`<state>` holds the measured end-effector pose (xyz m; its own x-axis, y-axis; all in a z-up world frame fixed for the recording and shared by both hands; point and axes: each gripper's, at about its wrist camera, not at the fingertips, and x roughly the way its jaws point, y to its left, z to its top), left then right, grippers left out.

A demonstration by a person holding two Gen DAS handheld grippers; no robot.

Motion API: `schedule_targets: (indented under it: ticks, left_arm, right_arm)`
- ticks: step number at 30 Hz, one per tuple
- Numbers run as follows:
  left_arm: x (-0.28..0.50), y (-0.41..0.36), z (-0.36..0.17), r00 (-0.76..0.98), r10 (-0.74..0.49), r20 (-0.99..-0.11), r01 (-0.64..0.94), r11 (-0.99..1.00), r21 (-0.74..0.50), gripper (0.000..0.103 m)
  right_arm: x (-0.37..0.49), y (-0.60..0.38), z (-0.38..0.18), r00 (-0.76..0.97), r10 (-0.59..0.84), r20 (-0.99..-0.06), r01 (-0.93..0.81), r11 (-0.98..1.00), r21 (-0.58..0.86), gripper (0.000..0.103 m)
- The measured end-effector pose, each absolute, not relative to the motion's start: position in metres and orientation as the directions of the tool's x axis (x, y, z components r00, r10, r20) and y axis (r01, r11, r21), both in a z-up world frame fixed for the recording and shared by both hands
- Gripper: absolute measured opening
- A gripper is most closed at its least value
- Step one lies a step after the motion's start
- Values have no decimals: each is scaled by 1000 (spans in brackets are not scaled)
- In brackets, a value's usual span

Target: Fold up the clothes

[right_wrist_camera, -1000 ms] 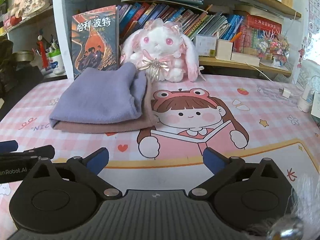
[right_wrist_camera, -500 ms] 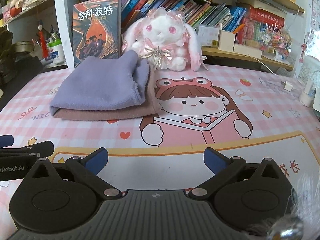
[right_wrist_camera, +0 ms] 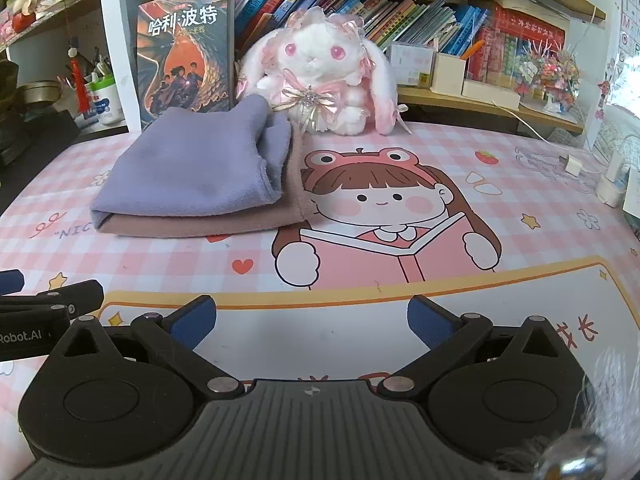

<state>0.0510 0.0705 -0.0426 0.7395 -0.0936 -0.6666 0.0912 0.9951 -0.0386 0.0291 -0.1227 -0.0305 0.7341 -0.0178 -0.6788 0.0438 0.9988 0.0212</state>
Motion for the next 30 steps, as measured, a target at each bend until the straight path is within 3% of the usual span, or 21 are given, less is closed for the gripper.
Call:
schedule_targets:
  ticks: [30]
  left_arm:
    - [55,71,-45,727,-92,-680,90,995,-39,103]
  right_arm:
    - [34,-120,-35,722,-9,-692,35,999,23,103]
